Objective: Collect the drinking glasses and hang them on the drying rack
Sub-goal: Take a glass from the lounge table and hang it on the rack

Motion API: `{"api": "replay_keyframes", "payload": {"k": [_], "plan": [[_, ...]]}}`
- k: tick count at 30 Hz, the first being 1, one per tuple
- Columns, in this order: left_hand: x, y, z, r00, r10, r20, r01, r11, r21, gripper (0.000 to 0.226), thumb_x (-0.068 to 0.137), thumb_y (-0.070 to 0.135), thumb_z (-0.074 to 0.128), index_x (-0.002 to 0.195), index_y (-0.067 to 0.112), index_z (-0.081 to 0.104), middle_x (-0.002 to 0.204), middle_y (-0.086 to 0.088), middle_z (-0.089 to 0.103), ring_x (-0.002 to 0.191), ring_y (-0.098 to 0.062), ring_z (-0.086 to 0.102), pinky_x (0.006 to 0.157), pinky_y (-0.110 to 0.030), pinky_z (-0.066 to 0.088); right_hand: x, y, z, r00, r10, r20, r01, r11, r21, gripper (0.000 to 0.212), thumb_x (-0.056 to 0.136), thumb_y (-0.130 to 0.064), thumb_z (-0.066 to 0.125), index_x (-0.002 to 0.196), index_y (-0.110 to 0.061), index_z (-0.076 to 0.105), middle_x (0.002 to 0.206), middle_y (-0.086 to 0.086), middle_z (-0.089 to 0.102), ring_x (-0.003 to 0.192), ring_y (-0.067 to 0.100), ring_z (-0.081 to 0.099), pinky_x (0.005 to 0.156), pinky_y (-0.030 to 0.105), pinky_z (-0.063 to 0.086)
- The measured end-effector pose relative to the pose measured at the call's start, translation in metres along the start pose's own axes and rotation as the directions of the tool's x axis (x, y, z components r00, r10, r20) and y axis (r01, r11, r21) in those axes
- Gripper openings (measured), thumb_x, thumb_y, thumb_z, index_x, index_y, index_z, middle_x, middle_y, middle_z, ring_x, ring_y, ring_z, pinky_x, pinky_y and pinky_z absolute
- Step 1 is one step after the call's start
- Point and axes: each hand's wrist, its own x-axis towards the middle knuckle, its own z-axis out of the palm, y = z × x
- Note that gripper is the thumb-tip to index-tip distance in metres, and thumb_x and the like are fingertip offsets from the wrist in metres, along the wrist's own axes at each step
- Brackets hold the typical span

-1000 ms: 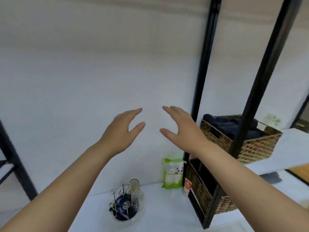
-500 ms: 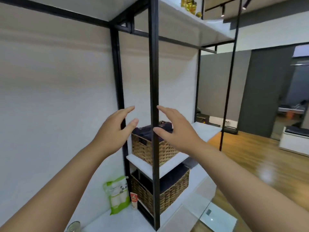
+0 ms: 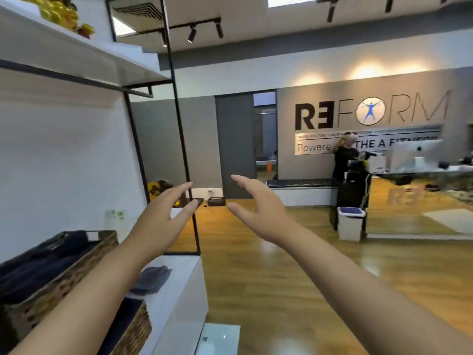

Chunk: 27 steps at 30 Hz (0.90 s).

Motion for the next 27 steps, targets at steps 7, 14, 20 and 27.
{"api": "replay_keyframes", "payload": {"k": [7,14,20,27], "plan": [[0.111,0.077,0.149,0.984,0.152,0.089,-0.139,0.981,-0.139,0.055,0.101,0.053,0.049,0.153,0.039,0.040,0.155,0.014,0.043,0.143,-0.009,0.036,0.111,-0.037,0.035,0.006,0.120,-0.128,0.979,0.124,-0.162,-0.141,0.985,-0.100,0.063,0.097,-0.047,0.067,0.155,-0.035,0.045,0.147,-0.012,0.056,0.134,0.006,0.048,0.105,0.030,0.040],[0.192,0.145,0.283,0.936,0.302,0.181,-0.245,0.928,-0.281,0.053,0.100,0.055,0.048,0.151,0.042,0.040,0.154,0.015,0.045,0.141,-0.009,0.039,0.109,-0.038,0.036,-0.012,0.221,-0.221,0.922,0.239,-0.304,-0.300,0.938,-0.175,0.065,0.095,-0.052,0.064,0.155,-0.038,0.044,0.150,-0.012,0.054,0.138,0.006,0.046,0.108,0.032,0.041],[0.261,0.194,0.407,0.846,0.463,0.264,-0.320,0.837,-0.443,0.054,0.100,0.054,0.049,0.152,0.042,0.040,0.155,0.014,0.044,0.141,-0.008,0.038,0.108,-0.034,0.034,-0.035,0.298,-0.291,0.836,0.312,-0.451,-0.466,0.838,-0.283,0.062,0.098,-0.045,0.067,0.155,-0.030,0.047,0.149,-0.007,0.056,0.137,0.011,0.048,0.105,0.032,0.042],[0.327,0.281,0.541,0.680,0.668,0.300,-0.372,0.668,-0.645,0.060,0.096,0.059,0.045,0.152,0.038,0.042,0.153,0.011,0.046,0.141,-0.014,0.040,0.108,-0.038,0.037,-0.055,0.359,-0.371,0.653,0.379,-0.655,-0.684,0.667,-0.295,0.061,0.098,-0.048,0.066,0.154,-0.035,0.046,0.148,-0.007,0.055,0.133,0.006,0.049,0.108,0.039,0.047]]}}
